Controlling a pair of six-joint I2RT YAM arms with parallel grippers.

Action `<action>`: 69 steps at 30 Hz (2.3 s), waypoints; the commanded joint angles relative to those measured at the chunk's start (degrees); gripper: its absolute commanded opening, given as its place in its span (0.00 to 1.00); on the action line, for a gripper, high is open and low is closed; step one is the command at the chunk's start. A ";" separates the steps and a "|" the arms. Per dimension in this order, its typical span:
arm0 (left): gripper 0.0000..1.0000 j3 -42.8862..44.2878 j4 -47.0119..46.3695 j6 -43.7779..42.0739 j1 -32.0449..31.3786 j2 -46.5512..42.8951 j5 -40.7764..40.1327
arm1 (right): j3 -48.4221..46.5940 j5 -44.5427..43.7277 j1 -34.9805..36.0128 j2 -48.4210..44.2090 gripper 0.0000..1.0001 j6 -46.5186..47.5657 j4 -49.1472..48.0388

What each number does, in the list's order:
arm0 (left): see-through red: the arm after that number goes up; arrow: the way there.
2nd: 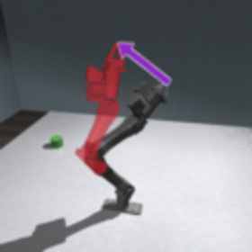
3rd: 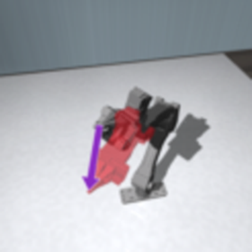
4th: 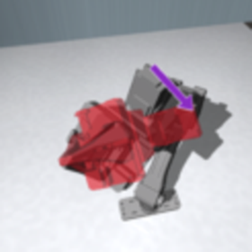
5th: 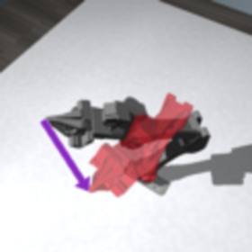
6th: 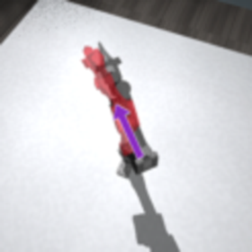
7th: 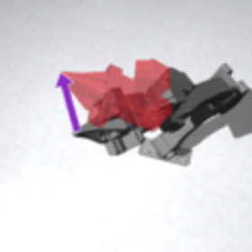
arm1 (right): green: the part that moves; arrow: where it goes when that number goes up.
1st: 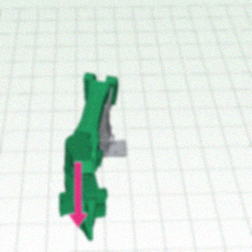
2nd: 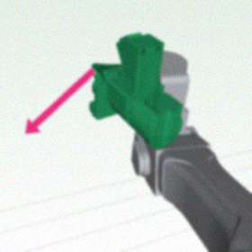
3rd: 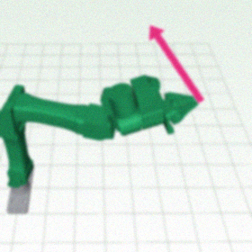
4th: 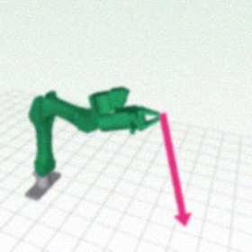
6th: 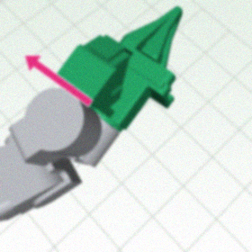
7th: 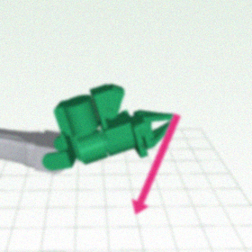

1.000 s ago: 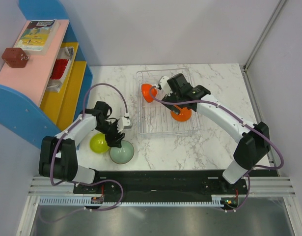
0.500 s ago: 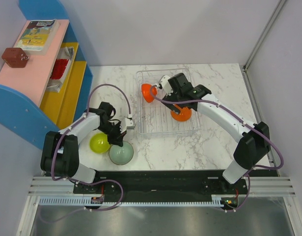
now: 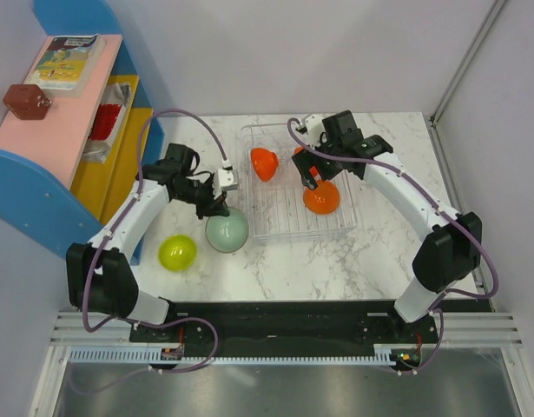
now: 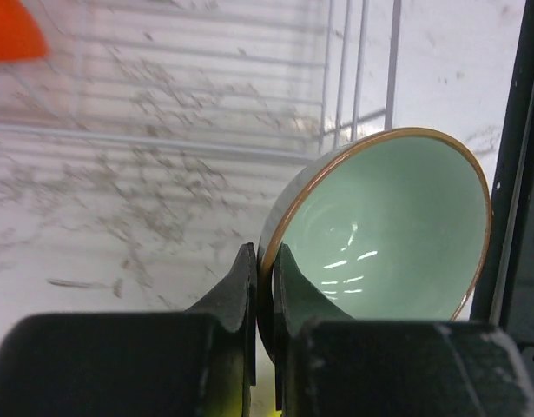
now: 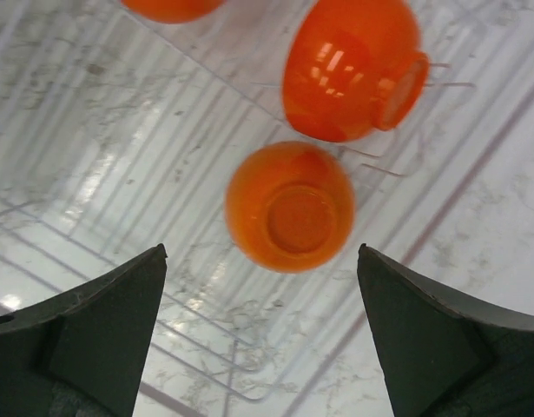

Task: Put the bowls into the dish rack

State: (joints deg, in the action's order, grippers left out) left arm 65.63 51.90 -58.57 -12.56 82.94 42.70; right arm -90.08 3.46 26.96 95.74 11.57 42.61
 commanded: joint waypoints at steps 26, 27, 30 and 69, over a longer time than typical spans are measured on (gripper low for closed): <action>0.02 25.08 -20.08 24.90 -7.83 12.87 4.76 | 13.00 61.04 -6.39 -0.74 0.98 -31.87 -29.51; 0.02 24.99 -20.34 24.99 -8.18 12.78 4.85 | 13.09 61.05 -6.39 -0.39 0.98 -32.05 -29.95; 0.02 25.17 -20.35 25.08 -9.50 11.99 5.81 | 13.53 60.87 -6.39 0.32 0.98 -32.14 -30.57; 0.02 26.31 -19.47 24.02 -13.11 8.21 6.61 | 15.20 76.43 -9.73 4.27 0.95 -28.80 -31.54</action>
State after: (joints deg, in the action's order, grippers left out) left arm 89.06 35.40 -35.40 -25.39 94.32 46.76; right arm -74.91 76.49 17.96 99.46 -19.11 13.65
